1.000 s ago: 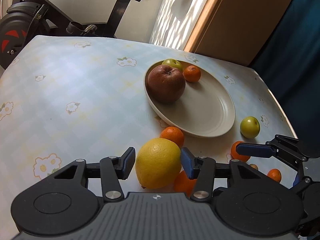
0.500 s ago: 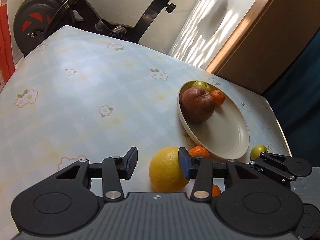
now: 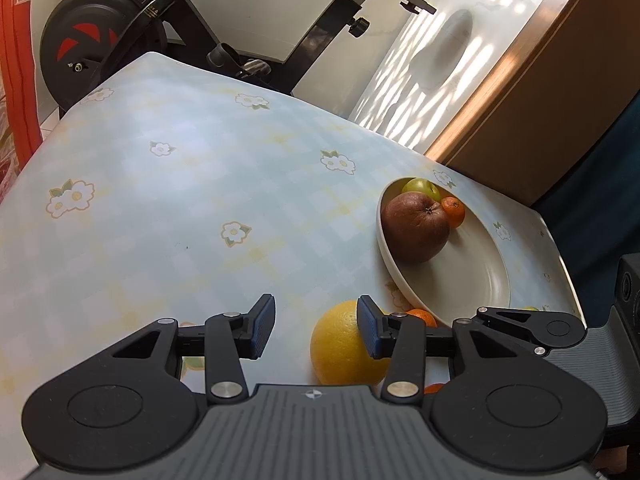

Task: Organize fruits
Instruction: 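Grasp the large yellow citrus between both tools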

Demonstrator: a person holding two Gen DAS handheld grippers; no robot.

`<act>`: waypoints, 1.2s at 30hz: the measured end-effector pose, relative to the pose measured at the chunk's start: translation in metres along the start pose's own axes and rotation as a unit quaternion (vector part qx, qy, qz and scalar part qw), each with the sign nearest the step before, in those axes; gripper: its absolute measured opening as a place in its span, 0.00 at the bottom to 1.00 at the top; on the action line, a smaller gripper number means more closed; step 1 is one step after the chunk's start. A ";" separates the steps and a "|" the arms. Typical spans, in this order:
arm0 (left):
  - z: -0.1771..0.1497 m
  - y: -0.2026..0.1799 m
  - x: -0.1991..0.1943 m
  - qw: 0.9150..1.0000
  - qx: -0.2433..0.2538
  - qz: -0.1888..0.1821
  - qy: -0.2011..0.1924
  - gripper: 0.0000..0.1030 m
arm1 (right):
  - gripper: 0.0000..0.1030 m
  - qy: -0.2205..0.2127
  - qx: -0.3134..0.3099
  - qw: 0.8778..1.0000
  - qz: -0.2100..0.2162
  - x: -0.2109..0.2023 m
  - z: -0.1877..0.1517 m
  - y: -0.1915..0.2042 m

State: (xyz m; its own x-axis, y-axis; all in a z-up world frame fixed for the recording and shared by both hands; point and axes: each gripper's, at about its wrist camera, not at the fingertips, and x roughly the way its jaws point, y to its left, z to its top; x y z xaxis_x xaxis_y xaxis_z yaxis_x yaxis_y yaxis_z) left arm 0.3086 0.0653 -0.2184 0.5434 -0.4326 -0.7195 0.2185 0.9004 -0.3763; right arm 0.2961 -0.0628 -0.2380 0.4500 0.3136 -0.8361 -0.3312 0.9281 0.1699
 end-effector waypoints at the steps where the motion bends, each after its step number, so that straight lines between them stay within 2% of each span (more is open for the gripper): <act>1: 0.000 0.001 0.000 1.000 -0.006 -0.007 0.001 0.46 | 0.58 0.003 -0.001 1.000 0.001 0.003 0.001 -0.001; 5: 0.002 0.001 0.003 0.999 -0.012 -0.035 0.008 0.47 | 0.55 0.005 0.001 1.000 0.004 0.009 0.001 -0.003; 14: 0.002 0.007 0.017 0.998 -0.032 -0.055 0.029 0.46 | 0.54 0.002 0.006 1.000 0.005 0.017 0.008 -0.007; 22: 0.000 0.010 0.018 0.997 -0.040 -0.059 0.022 0.46 | 0.53 0.004 0.010 1.000 0.008 0.024 0.007 -0.006; 30: -0.001 0.003 0.013 0.999 -0.016 -0.045 0.008 0.46 | 0.52 0.001 0.006 1.000 0.009 0.022 0.005 -0.006; 36: 0.001 0.003 0.015 0.999 -0.019 -0.043 0.010 0.45 | 0.52 0.001 0.005 1.000 0.008 0.022 0.006 -0.005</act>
State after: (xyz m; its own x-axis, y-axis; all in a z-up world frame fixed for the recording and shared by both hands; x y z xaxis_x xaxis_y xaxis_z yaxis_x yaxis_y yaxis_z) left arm 0.3178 0.0619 -0.2296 0.5083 -0.5091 -0.6946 0.2330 0.8578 -0.4582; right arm 0.3125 -0.0589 -0.2542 0.4433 0.3277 -0.8343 -0.3296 0.9252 0.1883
